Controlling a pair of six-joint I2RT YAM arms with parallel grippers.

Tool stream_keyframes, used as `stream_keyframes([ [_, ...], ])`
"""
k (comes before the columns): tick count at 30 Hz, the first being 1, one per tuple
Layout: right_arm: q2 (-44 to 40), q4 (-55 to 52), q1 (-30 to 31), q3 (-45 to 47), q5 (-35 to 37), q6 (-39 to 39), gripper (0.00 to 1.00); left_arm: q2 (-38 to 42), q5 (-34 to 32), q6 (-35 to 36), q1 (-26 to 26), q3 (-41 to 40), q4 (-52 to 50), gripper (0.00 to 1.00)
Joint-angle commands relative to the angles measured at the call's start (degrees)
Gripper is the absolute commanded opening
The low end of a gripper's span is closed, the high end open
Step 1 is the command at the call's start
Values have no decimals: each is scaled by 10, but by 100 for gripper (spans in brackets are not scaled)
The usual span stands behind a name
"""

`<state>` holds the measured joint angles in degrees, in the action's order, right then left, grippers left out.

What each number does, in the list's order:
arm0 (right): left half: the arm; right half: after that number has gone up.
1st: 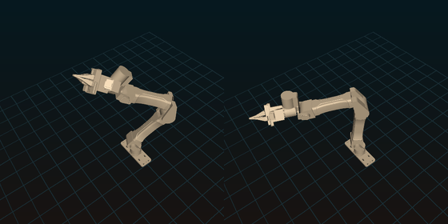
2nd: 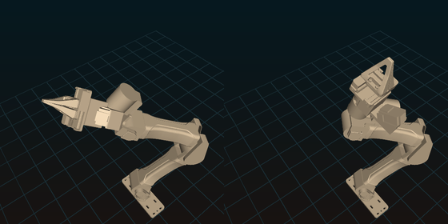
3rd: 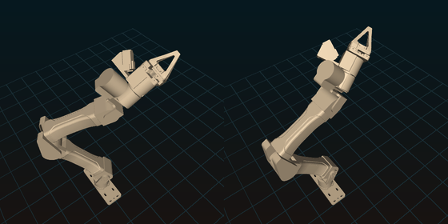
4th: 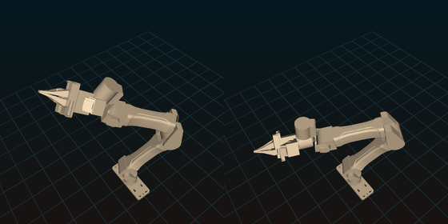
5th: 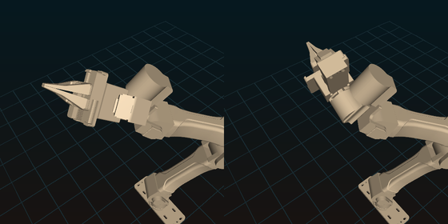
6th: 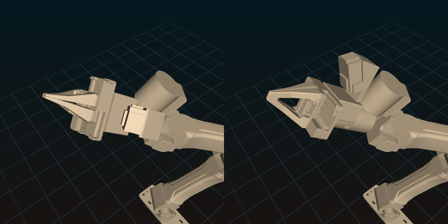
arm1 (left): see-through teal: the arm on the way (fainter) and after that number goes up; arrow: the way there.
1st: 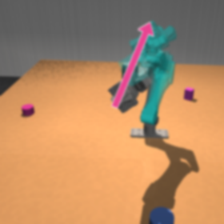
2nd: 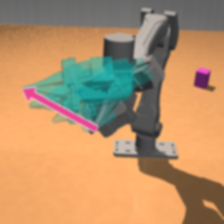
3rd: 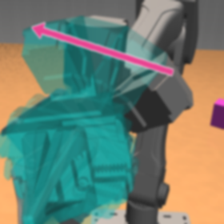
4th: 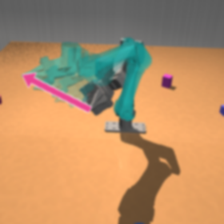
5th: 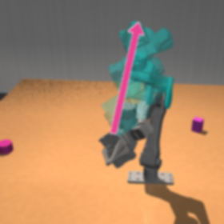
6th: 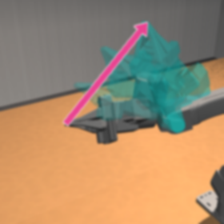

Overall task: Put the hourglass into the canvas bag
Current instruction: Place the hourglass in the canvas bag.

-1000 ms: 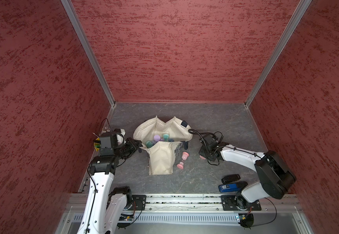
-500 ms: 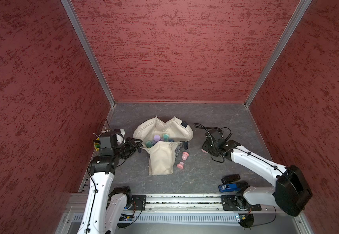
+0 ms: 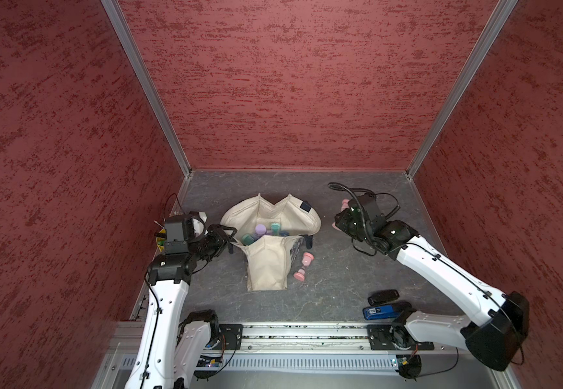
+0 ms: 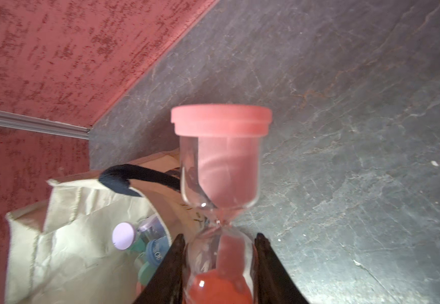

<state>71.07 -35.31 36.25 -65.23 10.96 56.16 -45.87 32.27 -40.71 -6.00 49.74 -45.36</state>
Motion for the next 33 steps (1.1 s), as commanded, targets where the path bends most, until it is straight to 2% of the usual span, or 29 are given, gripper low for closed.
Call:
stream_keyframes([
  [1,6,21,25,-55,22,-34,0,0,5,1,5,21,2,42],
  [11,119,13,117,-255,23,-136,0,-1,-20,20,26,9,-26,36],
  [21,244,-23,195,-394,9,-200,0,-8,-20,13,39,12,-15,28],
  [24,284,-49,206,-431,10,-210,0,-10,-19,14,39,14,-12,19],
  [28,339,-95,206,-483,15,-215,0,-7,-26,15,38,21,-15,0],
  [33,396,-131,206,-538,-2,-224,0,-2,-30,18,36,25,-19,0],
])
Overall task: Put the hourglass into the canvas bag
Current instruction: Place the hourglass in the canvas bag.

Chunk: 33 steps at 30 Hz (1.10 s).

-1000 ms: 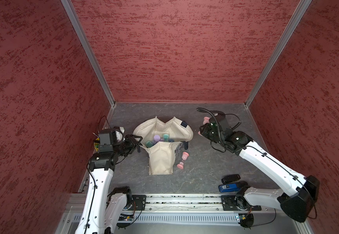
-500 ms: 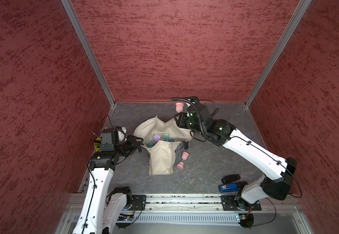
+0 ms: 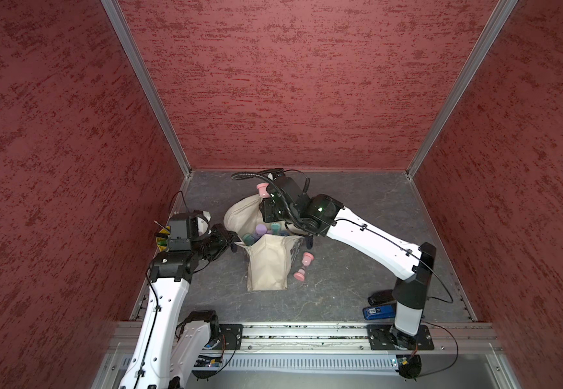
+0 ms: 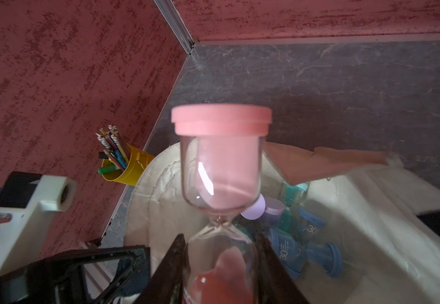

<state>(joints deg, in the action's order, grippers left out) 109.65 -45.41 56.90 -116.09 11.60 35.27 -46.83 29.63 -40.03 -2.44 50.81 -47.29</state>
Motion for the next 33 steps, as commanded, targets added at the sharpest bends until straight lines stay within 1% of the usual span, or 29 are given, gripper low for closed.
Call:
stream_keyframes([
  [1,19,-34,-1,-36,-13,-18,0,8,-4,11,0,14,0,0],
  [6,47,-50,-1,-50,-29,-34,0,9,-6,13,-4,17,1,0],
  [13,62,-59,-7,-29,-72,-47,0,10,-8,18,-10,18,4,0],
  [25,-7,-5,8,113,-120,-24,0,6,-4,19,-22,18,12,0],
  [30,-18,-4,33,119,-137,-25,0,1,-6,21,-22,17,15,0],
  [33,-25,-2,37,115,-143,-21,0,-2,-3,19,-23,18,18,0],
])
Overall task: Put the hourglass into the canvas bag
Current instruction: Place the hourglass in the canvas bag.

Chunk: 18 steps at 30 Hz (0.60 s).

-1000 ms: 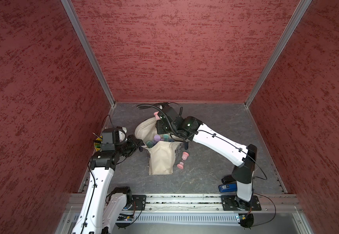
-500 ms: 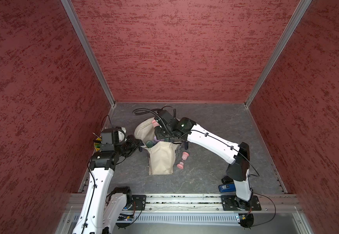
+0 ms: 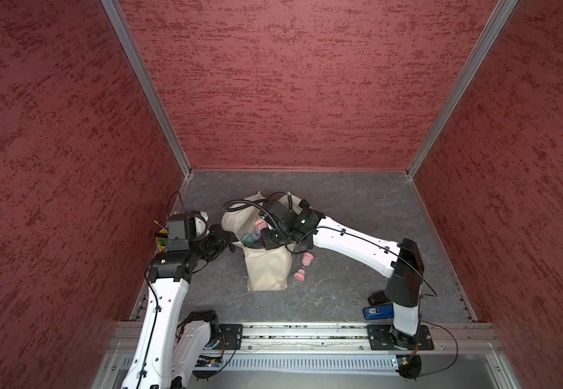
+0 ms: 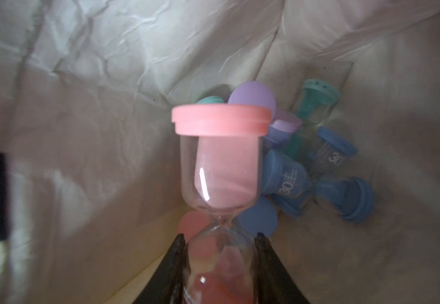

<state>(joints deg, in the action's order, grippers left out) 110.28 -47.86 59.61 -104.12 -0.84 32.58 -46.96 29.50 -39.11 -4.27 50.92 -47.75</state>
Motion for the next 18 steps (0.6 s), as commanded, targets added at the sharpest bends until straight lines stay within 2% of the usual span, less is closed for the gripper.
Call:
stream_keyframes([
  [1,-29,18,9,-10,-13,6,0,-1,-1,8,-5,16,25,0],
  [9,36,-38,-4,-99,17,15,0,0,6,7,-4,21,22,0],
  [18,67,-38,-32,-115,12,33,0,3,12,5,-3,20,24,0],
])
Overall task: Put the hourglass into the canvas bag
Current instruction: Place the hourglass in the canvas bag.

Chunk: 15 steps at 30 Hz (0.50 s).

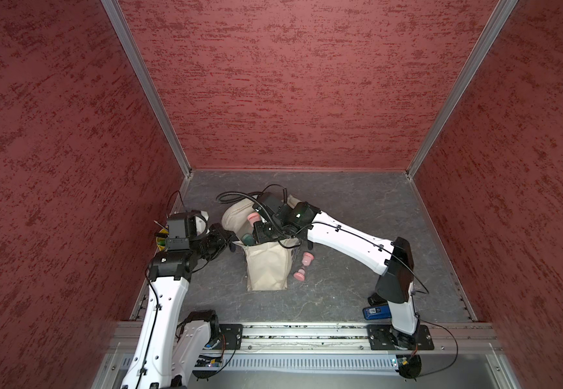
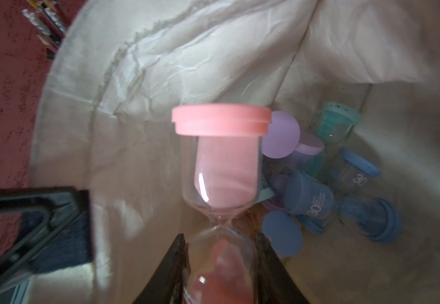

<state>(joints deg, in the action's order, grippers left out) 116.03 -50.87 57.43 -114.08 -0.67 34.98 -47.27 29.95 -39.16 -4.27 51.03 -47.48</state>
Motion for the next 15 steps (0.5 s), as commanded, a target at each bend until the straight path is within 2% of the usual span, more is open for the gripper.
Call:
stream_keyframes([
  [1,11,-8,-11,-16,8,7,0,6,9,6,-3,18,22,0],
  [8,15,-9,-10,-11,-2,3,1,9,10,5,-3,7,26,0],
  [14,2,-5,-9,-10,15,6,39,8,9,7,-3,3,28,0],
  [15,-1,-5,-9,-12,19,6,42,8,9,6,-3,3,28,0],
])
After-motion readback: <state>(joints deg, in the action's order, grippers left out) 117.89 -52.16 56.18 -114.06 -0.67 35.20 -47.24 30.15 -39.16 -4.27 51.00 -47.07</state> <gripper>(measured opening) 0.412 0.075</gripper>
